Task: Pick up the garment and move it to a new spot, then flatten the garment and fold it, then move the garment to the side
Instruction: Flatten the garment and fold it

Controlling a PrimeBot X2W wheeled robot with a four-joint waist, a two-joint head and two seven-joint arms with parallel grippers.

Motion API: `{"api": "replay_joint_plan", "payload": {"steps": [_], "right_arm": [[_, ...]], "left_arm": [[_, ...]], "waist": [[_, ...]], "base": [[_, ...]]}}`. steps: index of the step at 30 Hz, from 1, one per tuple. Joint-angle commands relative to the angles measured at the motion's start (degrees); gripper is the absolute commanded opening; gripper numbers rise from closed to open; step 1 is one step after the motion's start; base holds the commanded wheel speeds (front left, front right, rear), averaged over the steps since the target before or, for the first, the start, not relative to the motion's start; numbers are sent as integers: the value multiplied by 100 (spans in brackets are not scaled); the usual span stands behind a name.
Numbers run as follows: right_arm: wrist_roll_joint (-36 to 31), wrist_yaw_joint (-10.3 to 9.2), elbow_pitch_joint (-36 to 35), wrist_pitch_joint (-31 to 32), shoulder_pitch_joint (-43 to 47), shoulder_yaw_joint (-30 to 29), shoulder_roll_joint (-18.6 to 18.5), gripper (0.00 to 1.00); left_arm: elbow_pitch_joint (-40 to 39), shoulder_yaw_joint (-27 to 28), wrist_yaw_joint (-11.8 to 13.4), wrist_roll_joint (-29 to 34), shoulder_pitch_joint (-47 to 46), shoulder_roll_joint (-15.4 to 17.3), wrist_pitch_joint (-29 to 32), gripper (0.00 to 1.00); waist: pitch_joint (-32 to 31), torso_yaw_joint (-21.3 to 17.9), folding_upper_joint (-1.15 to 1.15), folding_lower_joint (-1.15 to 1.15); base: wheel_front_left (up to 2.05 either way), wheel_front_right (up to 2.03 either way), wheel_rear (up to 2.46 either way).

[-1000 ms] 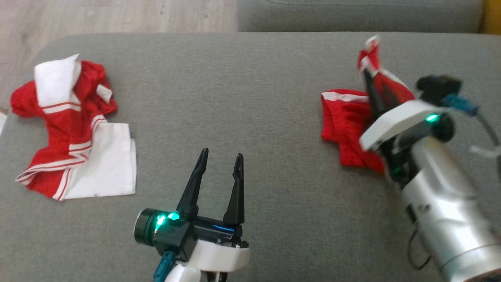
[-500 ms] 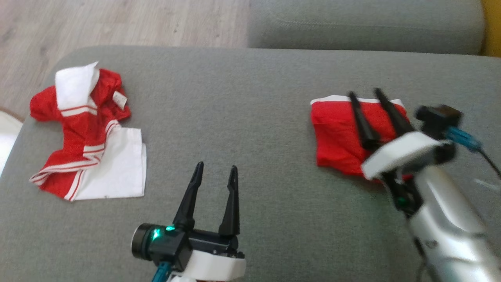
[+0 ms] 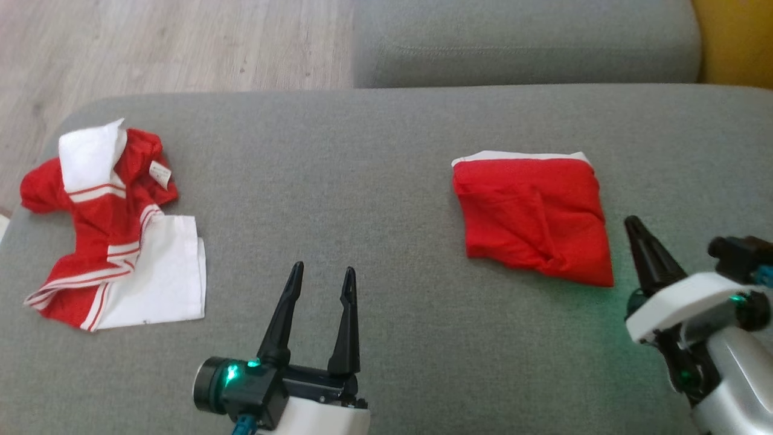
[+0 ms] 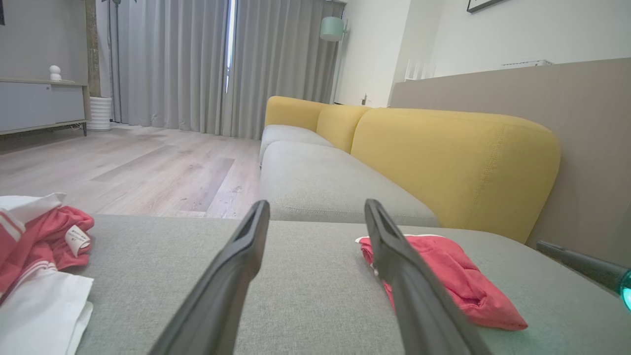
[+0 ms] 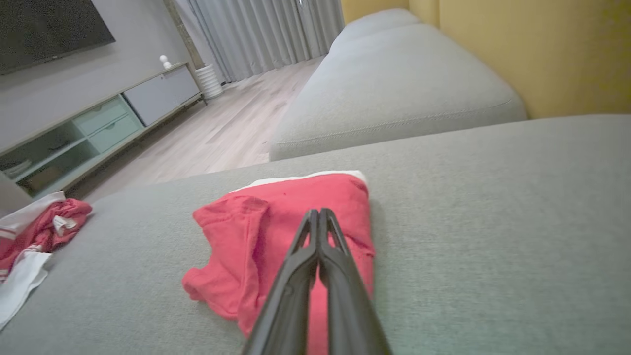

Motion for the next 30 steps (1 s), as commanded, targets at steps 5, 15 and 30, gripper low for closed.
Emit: {"api": "replay_joint_plan", "payload": {"steps": [5,15,30], "right_arm": [[713,-5,31,484,-827,765,-353,0],[1234,-5,770,763,-1313,1961,-531,0],[1708,-5,133,-227,-756,3637,-551,45]], "left_arm": [[-175,137,6,-16,-372,-25,-29,100],[-121,-3,67,-138,-567,-25,-29,100],[49,193,161,-83,-221,-25,-29,100]], "waist": [[393,208,0,0],[505,439,0,0],[-145,175,0,0]], "base": [[0,0,0],[0,0,0],[0,0,0]]}}
